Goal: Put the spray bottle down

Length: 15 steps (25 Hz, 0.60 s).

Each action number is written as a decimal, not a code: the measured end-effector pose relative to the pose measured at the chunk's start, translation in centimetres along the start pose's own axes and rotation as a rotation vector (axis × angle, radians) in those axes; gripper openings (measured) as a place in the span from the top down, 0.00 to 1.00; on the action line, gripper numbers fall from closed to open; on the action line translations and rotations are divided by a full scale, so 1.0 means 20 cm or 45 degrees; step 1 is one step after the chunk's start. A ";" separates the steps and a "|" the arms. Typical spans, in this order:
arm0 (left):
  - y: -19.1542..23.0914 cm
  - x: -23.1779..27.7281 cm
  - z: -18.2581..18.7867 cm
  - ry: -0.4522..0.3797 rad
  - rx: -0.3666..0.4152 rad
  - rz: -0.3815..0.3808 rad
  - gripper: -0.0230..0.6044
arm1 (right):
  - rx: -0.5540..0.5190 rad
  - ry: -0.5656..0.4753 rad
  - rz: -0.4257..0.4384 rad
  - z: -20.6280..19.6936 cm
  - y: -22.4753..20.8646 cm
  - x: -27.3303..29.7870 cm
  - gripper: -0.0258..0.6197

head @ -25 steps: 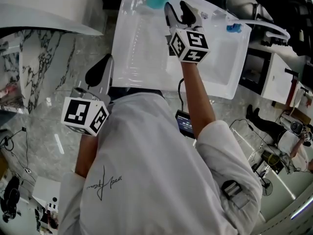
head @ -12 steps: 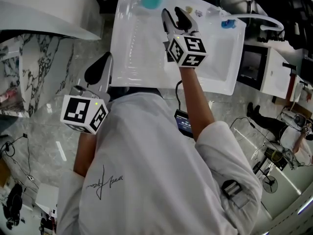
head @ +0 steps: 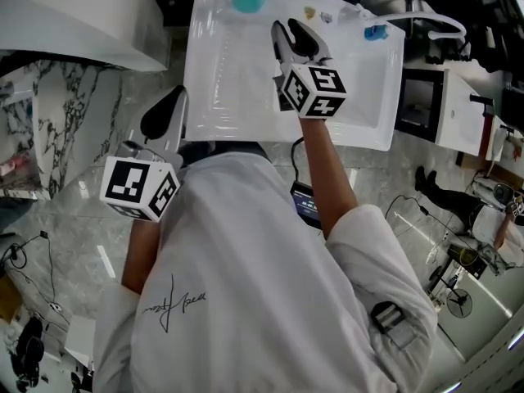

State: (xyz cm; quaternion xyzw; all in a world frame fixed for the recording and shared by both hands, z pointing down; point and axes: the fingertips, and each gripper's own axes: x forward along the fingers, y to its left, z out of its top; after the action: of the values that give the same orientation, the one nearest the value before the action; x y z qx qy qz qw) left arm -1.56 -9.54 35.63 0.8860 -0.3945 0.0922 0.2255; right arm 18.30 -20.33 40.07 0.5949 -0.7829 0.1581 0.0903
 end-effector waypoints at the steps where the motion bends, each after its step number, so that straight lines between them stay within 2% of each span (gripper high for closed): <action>1: 0.00 -0.01 0.00 0.000 0.002 -0.004 0.95 | 0.002 0.000 -0.004 0.00 0.00 -0.01 0.80; 15: 0.00 -0.11 -0.03 -0.007 0.010 -0.059 0.95 | 0.060 0.003 -0.075 -0.04 0.06 -0.26 0.88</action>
State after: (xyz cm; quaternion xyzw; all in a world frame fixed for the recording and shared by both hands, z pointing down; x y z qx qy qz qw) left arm -3.09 -7.79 35.39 0.8961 -0.3741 0.0860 0.2229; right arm 18.58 -15.05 38.85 0.6193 -0.7612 0.1744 0.0820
